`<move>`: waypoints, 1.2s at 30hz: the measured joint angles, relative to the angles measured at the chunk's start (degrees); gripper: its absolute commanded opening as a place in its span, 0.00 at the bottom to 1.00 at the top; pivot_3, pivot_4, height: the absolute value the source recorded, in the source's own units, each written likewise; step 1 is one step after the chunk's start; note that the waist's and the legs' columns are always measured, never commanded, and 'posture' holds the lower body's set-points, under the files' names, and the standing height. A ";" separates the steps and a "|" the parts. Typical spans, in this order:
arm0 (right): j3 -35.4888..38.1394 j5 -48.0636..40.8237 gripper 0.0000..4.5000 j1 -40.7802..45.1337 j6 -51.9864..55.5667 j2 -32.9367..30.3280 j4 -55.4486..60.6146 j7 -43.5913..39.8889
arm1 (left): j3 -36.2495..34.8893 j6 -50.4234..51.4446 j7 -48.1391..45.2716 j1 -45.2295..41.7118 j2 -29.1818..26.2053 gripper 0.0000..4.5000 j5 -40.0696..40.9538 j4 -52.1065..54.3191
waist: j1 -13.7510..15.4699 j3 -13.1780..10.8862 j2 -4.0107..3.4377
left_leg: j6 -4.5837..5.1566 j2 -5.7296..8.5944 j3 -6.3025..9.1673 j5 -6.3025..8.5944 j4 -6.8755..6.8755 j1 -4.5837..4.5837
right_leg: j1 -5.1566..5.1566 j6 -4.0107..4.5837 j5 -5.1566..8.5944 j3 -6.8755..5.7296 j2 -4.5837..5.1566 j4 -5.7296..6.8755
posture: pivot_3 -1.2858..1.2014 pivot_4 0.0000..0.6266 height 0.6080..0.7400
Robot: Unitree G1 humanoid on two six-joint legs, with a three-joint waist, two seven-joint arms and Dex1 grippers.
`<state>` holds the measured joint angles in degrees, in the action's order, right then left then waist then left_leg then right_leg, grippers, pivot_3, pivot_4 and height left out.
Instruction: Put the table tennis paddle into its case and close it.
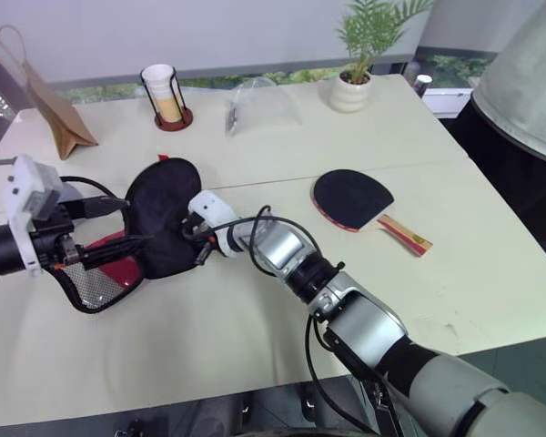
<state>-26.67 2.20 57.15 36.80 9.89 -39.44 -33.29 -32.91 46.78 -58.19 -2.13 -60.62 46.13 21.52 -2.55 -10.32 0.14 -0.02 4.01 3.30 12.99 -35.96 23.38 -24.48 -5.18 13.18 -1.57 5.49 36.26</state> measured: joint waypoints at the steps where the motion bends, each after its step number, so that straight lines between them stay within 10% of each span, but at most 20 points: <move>1: 0.15 -0.01 0.01 -0.34 0.93 -0.59 1.02 -0.26 | 0.01 0.00 0.18 0.05 0.11 1.00 0.00 0.04 | 0.05 0.00 0.00 | 0.00 0.01 0.01 0.00 -0.01 0.00 | 0.01 0.00 0.00 -0.01 0.01 0.00 | 0.52 0.24 0.95; 18: 1.97 -8.27 0.01 -13.92 19.50 -43.01 42.74 -22.89 | 7.38 -1.54 1.04 -4.17 3.41 1.00 -0.17 -0.13 | 1.58 -0.03 0.04 | 0.08 -0.07 -0.06 0.01 -0.13 0.10 | 0.32 -0.01 0.02 -0.12 0.10 -0.08 | 0.52 0.24 0.95; 32: 2.27 -8.54 0.01 -13.97 12.77 -49.82 38.33 -27.40 | 11.40 -3.56 1.14 -5.18 5.12 1.00 -0.93 -0.55 | 1.83 -0.06 0.11 | 0.09 -0.09 -0.05 0.01 -0.15 0.14 | 0.35 0.12 0.09 -0.09 0.13 -0.16 | 0.52 0.24 0.95; 36: 2.94 -8.57 0.29 -14.19 12.78 -50.05 38.07 -26.89 | 11.68 -3.58 1.25 -5.53 5.18 1.00 -0.97 -0.54 | 1.92 -0.07 0.13 | 0.09 -0.09 -0.05 0.01 -0.15 0.15 | 0.35 0.14 0.11 -0.09 0.14 -0.16 | 0.52 0.24 0.95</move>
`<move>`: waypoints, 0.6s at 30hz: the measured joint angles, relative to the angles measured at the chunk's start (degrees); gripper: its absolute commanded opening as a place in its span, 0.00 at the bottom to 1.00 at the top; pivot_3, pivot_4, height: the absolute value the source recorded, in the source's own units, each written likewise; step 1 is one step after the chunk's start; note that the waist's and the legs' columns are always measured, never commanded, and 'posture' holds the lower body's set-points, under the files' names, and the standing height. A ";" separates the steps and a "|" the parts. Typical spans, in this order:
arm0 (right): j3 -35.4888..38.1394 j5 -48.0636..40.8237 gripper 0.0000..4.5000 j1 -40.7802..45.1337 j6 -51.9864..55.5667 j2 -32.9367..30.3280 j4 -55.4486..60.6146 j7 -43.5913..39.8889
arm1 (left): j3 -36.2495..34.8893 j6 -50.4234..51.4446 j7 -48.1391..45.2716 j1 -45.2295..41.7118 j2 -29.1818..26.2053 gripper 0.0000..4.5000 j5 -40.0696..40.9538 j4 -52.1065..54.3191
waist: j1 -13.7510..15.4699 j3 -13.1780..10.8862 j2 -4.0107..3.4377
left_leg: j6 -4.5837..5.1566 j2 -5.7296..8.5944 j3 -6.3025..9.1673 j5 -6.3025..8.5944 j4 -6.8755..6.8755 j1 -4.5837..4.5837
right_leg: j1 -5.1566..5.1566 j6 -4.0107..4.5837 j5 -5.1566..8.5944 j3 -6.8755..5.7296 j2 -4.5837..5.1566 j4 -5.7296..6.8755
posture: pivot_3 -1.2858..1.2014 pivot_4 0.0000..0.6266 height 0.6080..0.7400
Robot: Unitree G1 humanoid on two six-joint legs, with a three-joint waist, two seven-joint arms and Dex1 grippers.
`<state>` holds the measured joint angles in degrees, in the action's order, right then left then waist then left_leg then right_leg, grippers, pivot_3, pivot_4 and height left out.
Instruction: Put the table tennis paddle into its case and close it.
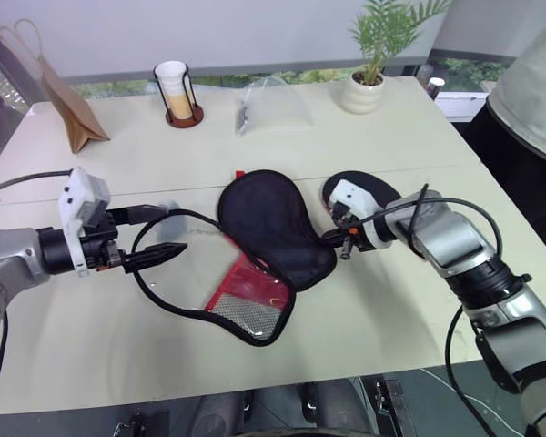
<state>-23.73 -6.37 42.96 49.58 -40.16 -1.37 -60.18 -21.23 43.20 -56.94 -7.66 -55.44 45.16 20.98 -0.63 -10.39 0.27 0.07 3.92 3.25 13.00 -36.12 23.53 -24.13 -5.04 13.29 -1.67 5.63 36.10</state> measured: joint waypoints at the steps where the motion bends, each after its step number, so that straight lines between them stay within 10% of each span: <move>1: 0.52 -0.13 0.40 -0.14 0.08 0.03 0.00 0.41 | 0.25 0.00 0.02 -0.24 0.07 1.00 0.00 0.00 | -0.01 0.00 0.00 | 0.00 0.00 0.00 0.00 0.00 0.00 | 0.00 0.00 0.00 0.00 0.00 0.00 | 0.52 0.24 0.95; 6: 3.36 -1.01 0.95 -0.19 2.01 0.03 0.71 2.14 | 1.45 0.00 0.14 -1.69 0.55 1.00 -0.02 0.01 | -0.01 -0.01 0.01 | 0.00 0.00 0.00 0.00 0.00 0.01 | -0.02 -0.01 -0.01 0.00 0.00 0.00 | 0.52 0.24 0.95; 18: 18.14 -2.06 0.98 -9.57 1.87 -17.34 6.65 4.51 | 4.76 0.01 0.07 -4.77 1.08 1.00 -0.12 -0.34 | 1.20 -0.04 0.03 | 0.07 0.01 -0.02 0.04 -0.06 0.23 | -0.13 0.02 0.01 -0.04 0.02 -0.10 | 0.52 0.24 0.95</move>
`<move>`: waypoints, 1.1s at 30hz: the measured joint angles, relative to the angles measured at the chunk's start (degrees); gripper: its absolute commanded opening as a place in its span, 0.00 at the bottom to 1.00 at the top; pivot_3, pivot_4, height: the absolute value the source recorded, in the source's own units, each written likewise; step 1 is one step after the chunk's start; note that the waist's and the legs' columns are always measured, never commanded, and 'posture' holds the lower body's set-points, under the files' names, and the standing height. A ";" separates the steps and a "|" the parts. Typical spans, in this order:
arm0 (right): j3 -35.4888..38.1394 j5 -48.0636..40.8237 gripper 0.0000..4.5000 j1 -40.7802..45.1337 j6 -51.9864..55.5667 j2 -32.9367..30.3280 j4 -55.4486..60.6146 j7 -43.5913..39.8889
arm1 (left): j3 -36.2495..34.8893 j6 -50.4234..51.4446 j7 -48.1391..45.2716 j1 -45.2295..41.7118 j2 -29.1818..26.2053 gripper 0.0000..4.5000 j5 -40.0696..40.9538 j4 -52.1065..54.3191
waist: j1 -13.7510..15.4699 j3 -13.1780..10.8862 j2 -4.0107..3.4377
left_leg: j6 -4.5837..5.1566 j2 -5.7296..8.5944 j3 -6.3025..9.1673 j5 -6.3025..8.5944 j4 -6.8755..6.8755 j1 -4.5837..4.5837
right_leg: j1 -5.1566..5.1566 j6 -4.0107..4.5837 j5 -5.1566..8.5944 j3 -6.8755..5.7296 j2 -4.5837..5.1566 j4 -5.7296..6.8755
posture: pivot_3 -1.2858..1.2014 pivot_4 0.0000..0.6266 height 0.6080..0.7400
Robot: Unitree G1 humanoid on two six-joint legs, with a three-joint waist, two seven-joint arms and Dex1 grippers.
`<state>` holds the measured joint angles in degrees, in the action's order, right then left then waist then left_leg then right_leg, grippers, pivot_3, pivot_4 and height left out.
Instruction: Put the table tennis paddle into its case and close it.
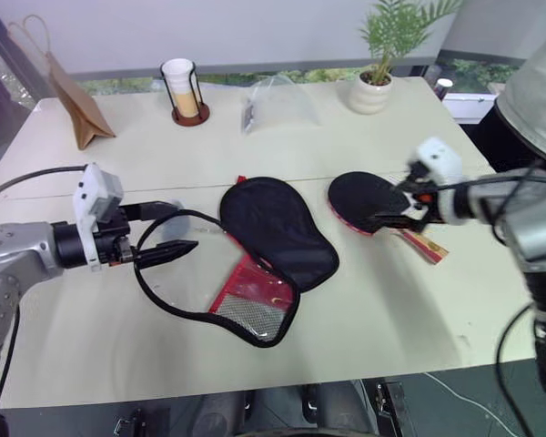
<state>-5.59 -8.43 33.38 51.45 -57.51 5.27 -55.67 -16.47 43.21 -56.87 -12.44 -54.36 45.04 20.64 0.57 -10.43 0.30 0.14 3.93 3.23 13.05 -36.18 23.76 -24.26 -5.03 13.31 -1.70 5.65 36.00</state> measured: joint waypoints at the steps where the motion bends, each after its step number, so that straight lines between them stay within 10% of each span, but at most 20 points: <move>1: 0.02 0.46 0.98 -2.04 -1.18 -0.68 -0.70 0.09 | 0.23 0.00 -0.16 -0.39 0.02 1.00 -0.07 -0.30 | -0.03 0.00 0.01 | 0.00 -0.01 -0.01 0.00 -0.01 0.00 | 0.00 0.00 0.00 0.00 0.00 0.00 | 0.52 0.24 0.95; 11: 0.00 0.81 0.98 -5.55 -9.67 -0.60 -12.92 -1.30 | 3.85 -0.51 -1.81 -4.03 0.59 1.00 -0.91 -2.16 | -0.31 -0.03 0.00 | 0.02 -0.13 -0.16 -0.01 -0.07 0.00 | -0.02 -0.01 -0.01 0.03 -0.07 0.02 | 0.52 0.24 0.95; 20: -0.33 1.23 0.19 -3.53 -12.60 1.83 -19.77 -2.86 | 4.05 -1.21 -2.89 -4.11 0.58 1.00 -1.54 -2.19 | -0.30 -0.03 0.00 | 0.02 -0.13 -0.17 -0.01 -0.08 0.00 | -0.01 -0.01 -0.01 0.03 -0.07 0.02 | 0.52 0.24 0.95; 33: 4.79 -7.10 0.19 6.37 15.92 7.61 3.69 4.07 | 4.62 -1.27 -3.22 -4.85 0.66 1.00 -2.04 -2.84 | -1.07 -0.06 -0.04 | 0.02 -0.21 -0.10 -0.01 -0.07 0.13 | -0.17 -0.14 -0.08 0.02 -0.13 0.06 | 0.52 0.24 0.95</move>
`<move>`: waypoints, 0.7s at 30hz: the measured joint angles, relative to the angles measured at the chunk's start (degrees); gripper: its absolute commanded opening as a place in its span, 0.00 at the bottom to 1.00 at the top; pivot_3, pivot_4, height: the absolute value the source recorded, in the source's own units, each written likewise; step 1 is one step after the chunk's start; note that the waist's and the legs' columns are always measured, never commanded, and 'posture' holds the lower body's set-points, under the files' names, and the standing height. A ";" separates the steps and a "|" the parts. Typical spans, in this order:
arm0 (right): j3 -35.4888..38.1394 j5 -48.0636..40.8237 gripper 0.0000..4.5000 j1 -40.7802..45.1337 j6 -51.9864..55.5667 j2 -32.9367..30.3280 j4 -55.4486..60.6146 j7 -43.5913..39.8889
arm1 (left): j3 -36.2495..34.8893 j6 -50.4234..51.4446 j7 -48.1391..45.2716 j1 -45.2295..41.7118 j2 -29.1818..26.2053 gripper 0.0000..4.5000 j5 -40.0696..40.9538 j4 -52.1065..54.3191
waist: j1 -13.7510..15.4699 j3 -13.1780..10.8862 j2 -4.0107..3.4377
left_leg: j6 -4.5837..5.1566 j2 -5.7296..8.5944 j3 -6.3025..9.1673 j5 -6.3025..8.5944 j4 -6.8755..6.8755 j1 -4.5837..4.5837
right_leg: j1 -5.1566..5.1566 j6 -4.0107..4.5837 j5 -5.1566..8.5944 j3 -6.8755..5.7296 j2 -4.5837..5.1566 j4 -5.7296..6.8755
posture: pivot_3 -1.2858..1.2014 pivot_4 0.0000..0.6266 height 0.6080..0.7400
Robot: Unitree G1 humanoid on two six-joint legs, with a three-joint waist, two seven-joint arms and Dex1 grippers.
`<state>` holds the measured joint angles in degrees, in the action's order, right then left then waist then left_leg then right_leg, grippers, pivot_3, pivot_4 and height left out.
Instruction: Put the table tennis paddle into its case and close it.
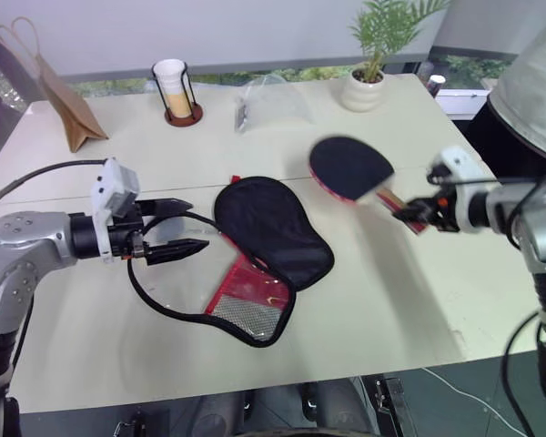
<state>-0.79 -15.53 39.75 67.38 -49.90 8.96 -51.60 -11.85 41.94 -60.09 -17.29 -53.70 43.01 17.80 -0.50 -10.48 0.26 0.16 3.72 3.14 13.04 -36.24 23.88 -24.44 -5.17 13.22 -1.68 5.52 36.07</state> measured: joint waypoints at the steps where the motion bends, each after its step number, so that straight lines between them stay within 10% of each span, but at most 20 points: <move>1: 0.23 -1.05 0.19 0.92 3.10 1.95 3.03 1.36 | 0.18 -0.04 -0.07 -0.55 0.05 1.00 -0.04 -0.25 | -0.01 0.03 0.05 | 0.00 -0.01 0.03 0.00 -0.01 0.00 | 0.01 0.00 0.00 -0.02 -0.02 0.01 | 0.52 0.24 0.95; 11: -2.65 -4.42 0.19 0.11 24.72 22.83 17.90 18.49 | 1.72 -0.21 -0.95 -1.46 0.48 1.00 -0.90 -1.32 | 0.18 0.04 0.08 | 0.01 0.17 0.13 0.00 -0.22 0.27 | -0.09 -0.01 -0.03 -0.02 0.07 0.04 | 0.52 0.24 0.95; 21: -5.91 -5.65 0.19 -4.23 24.74 26.94 18.61 27.31 | 1.61 -0.21 -0.94 -0.28 0.52 1.00 -1.06 -0.73 | -0.30 0.03 0.07 | 0.02 0.17 0.14 0.00 -0.20 0.24 | -0.13 -0.02 -0.03 -0.03 0.03 0.13 | 0.52 0.24 0.95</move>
<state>-6.70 -21.18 35.52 92.11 -22.96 27.57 -24.29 -10.24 41.72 -61.03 -17.57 -53.18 41.94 17.07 -0.80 -10.45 0.33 0.17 3.88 3.27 13.04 -36.44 24.13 -24.57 -5.19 13.19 -1.71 5.55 36.19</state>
